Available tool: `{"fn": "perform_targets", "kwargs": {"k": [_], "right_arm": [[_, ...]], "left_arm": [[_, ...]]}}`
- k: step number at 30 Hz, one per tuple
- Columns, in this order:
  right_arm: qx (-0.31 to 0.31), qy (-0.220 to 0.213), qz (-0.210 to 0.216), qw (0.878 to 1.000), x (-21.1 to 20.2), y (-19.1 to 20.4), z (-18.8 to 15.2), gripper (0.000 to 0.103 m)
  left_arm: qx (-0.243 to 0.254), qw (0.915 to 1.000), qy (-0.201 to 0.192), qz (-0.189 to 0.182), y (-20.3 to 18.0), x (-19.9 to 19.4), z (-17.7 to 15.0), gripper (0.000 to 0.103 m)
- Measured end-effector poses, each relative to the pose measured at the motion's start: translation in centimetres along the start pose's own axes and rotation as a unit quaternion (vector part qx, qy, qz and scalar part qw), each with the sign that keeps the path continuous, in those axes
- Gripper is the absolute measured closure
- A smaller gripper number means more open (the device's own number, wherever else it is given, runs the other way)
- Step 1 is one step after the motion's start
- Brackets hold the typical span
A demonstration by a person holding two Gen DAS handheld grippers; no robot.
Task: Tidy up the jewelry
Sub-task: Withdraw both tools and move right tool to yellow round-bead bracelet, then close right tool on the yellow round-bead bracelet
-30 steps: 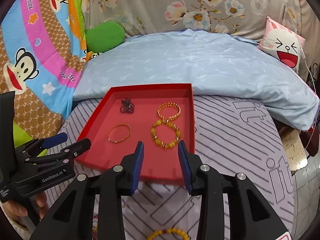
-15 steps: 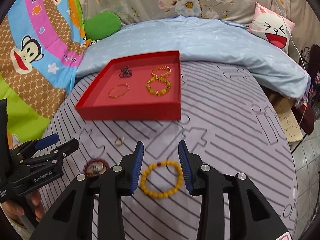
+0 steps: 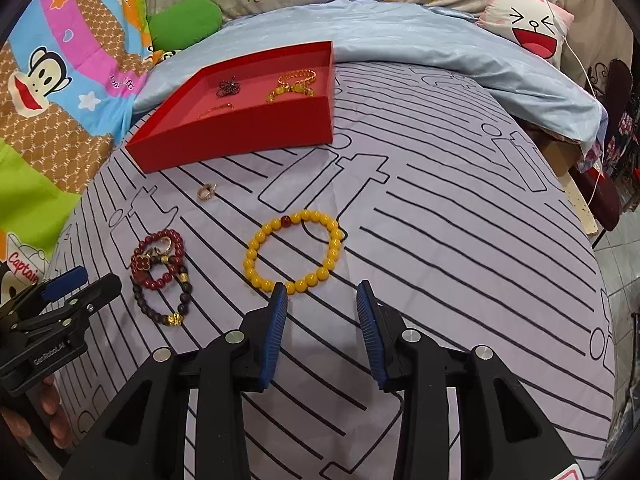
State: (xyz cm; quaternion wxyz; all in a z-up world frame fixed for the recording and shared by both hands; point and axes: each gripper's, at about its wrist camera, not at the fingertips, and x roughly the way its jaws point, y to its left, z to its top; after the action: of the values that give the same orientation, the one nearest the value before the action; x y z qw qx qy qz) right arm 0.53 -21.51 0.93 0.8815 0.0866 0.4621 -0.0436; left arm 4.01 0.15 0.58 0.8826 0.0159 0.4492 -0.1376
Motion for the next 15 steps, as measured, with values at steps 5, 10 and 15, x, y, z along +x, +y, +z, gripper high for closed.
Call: {"fn": "perform_targets", "kwargs": {"k": [5,10,15], "right_arm": [[-0.001,-0.01,-0.005,1.0,0.6,0.2,0.6,0.067],[-0.004,-0.014,-0.01,1.0,1.6,0.5,1.8,0.067],[-0.005,-0.006,-0.012,1.0,2.9,0.7,2.3,0.069]], "left_arm": [[-0.014,0.9999,0.003,0.001,0.2,0.2,-0.5,0.033],[-0.017,0.9998,0.001,0.004,0.4,0.2,-0.5,0.033],[-0.018,0.9998,0.001,0.004,0.4,0.2,-0.4,0.033]]}}
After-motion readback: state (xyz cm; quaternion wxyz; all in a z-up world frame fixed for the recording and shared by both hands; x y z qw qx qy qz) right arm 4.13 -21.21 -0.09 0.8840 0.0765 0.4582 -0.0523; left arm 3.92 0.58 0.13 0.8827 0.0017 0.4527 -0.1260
